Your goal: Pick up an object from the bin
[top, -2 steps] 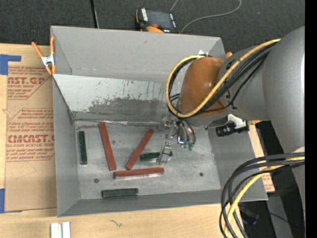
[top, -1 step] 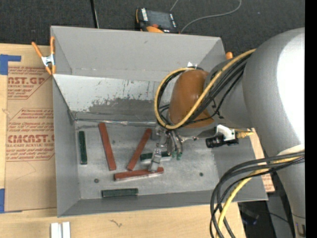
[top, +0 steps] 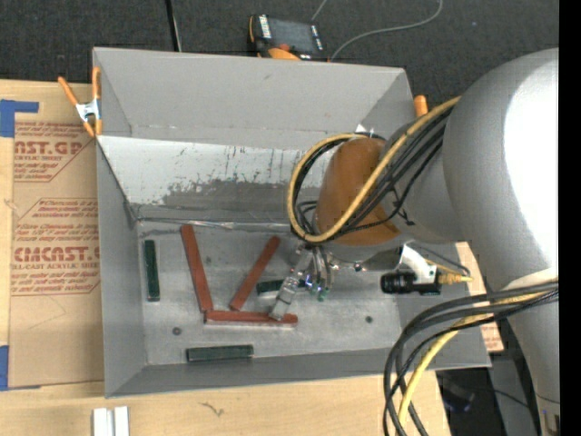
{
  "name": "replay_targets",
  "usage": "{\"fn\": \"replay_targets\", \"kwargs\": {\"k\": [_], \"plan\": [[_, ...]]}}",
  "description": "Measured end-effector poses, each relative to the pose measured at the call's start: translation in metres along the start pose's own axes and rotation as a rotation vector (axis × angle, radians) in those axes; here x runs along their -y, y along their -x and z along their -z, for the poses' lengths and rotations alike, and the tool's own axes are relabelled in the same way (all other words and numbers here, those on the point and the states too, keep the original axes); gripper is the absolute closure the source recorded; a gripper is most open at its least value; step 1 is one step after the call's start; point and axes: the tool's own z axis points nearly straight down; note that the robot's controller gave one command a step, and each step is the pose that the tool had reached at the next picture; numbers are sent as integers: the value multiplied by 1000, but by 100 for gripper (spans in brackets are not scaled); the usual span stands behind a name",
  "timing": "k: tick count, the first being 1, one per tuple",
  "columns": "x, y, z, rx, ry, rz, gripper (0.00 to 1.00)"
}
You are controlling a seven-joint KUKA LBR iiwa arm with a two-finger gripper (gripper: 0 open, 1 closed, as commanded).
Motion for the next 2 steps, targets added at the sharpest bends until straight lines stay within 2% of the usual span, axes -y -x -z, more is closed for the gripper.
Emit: {"fn": "replay_targets", "kwargs": {"k": [1,2], "plan": [[0,0,1,1,1,1,100],[-1,0,22,1,1,1,100]]}}
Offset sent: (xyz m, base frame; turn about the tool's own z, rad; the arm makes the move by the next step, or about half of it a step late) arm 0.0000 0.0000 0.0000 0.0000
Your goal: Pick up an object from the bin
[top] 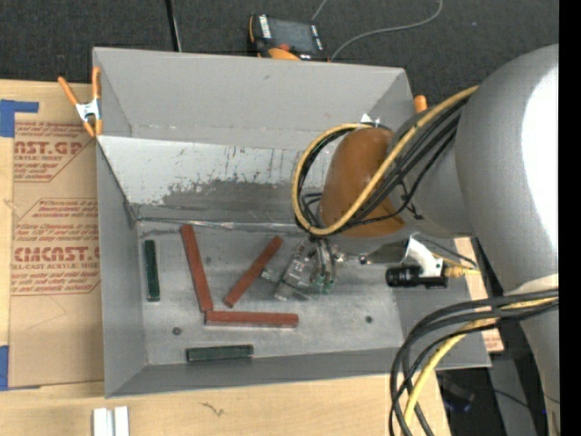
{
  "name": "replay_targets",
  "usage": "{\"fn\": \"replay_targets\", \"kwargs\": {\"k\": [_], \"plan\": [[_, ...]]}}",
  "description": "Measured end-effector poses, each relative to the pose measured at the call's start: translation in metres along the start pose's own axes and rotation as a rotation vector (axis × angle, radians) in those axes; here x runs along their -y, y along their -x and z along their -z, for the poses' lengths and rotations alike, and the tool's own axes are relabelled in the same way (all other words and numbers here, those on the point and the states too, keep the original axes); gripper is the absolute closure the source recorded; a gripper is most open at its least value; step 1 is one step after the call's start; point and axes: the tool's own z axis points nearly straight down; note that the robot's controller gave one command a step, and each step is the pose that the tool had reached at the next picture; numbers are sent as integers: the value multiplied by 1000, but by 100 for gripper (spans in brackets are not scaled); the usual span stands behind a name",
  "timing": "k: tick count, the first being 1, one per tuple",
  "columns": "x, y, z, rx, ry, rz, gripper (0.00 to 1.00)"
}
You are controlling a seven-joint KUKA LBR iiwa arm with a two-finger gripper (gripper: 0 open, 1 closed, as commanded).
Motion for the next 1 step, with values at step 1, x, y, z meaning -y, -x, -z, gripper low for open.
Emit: {"fn": "replay_targets", "kwargs": {"k": [1], "plan": [[-2,2,92,6,3,1,100]]}}
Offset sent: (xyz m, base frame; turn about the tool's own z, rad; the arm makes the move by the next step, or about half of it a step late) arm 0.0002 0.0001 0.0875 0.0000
